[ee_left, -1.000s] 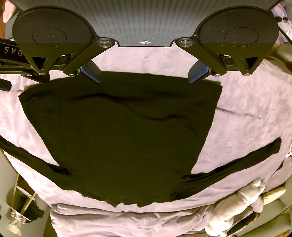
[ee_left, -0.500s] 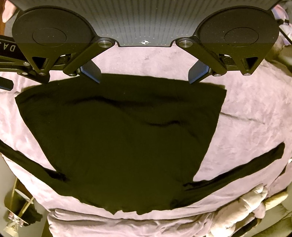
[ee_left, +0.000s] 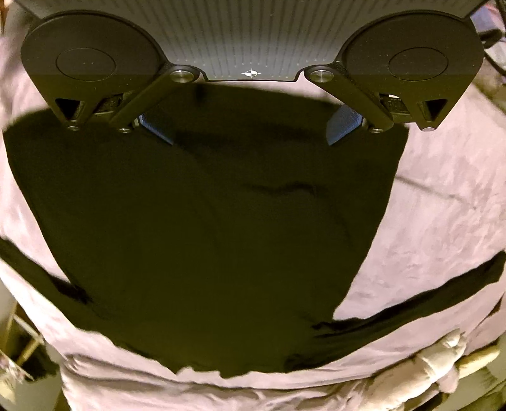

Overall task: Fold small clothes
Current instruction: 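Grasp the sleeve cuff nearest the right gripper with the right gripper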

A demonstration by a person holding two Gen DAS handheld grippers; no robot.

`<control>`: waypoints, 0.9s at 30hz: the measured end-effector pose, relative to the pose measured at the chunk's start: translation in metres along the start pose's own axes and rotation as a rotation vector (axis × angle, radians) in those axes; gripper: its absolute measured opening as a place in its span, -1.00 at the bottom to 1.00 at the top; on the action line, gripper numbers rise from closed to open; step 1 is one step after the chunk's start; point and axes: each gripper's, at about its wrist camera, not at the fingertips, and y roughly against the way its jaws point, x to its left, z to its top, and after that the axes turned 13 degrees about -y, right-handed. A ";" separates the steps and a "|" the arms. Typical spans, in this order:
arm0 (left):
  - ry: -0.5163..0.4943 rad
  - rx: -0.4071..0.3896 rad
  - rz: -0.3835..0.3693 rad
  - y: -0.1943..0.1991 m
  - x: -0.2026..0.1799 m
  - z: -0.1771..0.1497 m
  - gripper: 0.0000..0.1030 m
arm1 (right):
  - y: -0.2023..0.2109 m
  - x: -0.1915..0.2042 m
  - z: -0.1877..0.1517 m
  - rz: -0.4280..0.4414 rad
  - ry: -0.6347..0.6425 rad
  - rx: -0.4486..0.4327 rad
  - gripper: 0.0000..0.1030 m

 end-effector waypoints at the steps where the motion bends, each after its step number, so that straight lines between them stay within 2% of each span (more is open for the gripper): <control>1: 0.024 -0.005 0.005 -0.007 0.004 0.005 1.00 | -0.003 -0.011 0.011 -0.028 -0.018 -0.025 0.92; 6: 0.146 -0.018 0.005 -0.040 0.022 0.026 1.00 | -0.028 -0.078 0.079 -0.136 -0.095 -0.156 0.92; 8: 0.193 -0.009 0.009 -0.053 0.026 0.032 1.00 | -0.037 -0.105 0.101 -0.164 -0.167 -0.203 0.92; 10: 0.224 -0.011 0.010 -0.062 0.028 0.034 1.00 | -0.046 -0.141 0.123 -0.177 -0.308 -0.255 0.78; 13: 0.239 0.003 0.008 -0.074 0.029 0.033 1.00 | -0.063 -0.183 0.144 -0.180 -0.471 -0.271 0.23; 14: 0.231 0.006 0.008 -0.076 0.029 0.032 1.00 | -0.068 -0.195 0.148 -0.188 -0.510 -0.276 -0.18; 15: 0.219 0.003 0.008 -0.077 0.028 0.031 1.00 | -0.073 -0.206 0.150 -0.198 -0.551 -0.280 -0.38; 19: 0.193 -0.010 -0.012 -0.079 0.032 0.027 1.00 | -0.086 -0.233 0.151 -0.133 -0.684 -0.324 -0.44; 25: 0.194 -0.008 -0.040 -0.079 0.037 0.025 1.00 | -0.096 -0.249 0.154 -0.088 -0.766 -0.378 -0.42; 27: 0.188 -0.009 -0.039 -0.079 0.036 0.026 1.00 | -0.094 -0.249 0.157 -0.078 -0.780 -0.382 -0.34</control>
